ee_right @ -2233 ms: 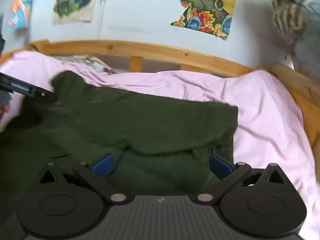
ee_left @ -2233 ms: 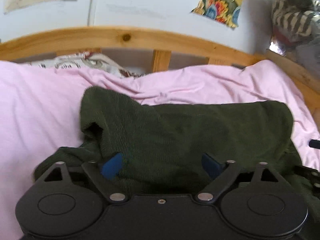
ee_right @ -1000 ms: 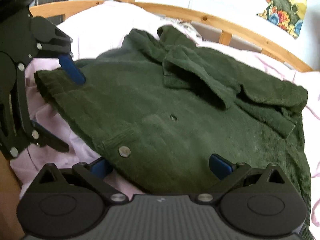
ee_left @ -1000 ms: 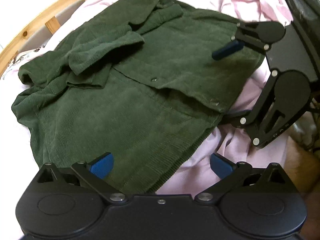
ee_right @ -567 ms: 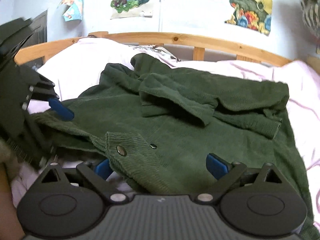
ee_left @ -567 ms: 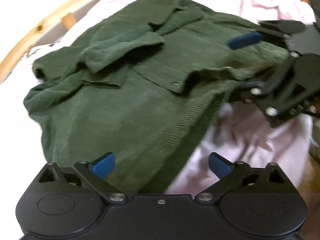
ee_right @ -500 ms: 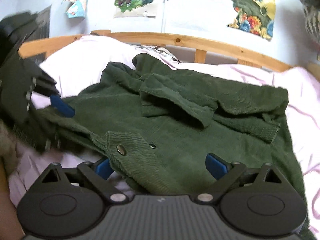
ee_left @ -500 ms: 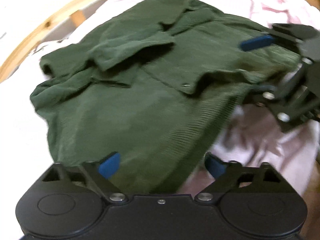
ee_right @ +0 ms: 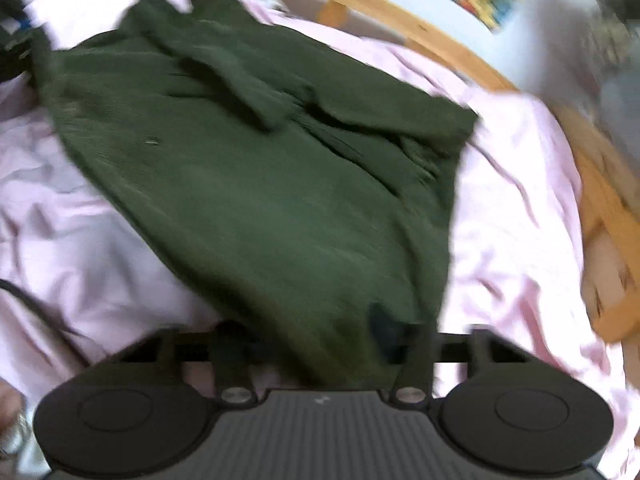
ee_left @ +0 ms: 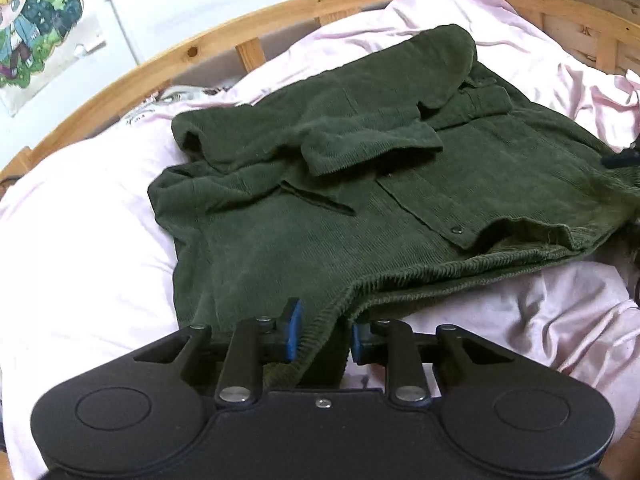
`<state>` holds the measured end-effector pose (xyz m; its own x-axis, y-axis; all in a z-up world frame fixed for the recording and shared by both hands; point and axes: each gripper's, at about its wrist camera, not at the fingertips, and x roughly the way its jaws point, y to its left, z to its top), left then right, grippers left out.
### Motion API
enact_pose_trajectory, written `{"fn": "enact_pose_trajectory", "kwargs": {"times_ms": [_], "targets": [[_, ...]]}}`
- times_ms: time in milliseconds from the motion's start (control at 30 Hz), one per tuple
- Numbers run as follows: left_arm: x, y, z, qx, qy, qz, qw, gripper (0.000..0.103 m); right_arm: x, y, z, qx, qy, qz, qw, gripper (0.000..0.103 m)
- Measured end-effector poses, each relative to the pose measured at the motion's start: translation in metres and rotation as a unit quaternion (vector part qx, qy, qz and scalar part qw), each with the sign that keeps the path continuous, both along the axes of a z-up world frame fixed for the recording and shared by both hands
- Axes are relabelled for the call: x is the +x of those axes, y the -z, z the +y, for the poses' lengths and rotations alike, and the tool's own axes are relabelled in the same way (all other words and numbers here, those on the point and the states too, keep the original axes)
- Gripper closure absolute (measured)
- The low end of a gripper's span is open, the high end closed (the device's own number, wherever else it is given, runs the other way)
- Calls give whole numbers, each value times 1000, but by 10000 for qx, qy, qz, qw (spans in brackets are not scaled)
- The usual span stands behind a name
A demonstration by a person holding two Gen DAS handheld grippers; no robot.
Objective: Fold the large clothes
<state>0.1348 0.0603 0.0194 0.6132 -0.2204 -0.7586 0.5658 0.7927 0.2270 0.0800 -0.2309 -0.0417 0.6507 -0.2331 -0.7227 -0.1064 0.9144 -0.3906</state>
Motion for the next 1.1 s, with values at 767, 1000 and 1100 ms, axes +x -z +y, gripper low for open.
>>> {"fn": "enact_pose_trajectory", "kwargs": {"times_ms": [767,1000,1100], "targets": [[-53,-61,42,138,-452,-781,9958,91,-87,-89,-23,488,422,-1759,9823,91],[-129,-115,59,12,-144,-977,9951,91,-141,-125,-13,630,545,-1828,9796,91],[-136,-128,62,-221,-103,-776,9967,90,-131,-125,-15,658,459,-1748,9813,91]]}}
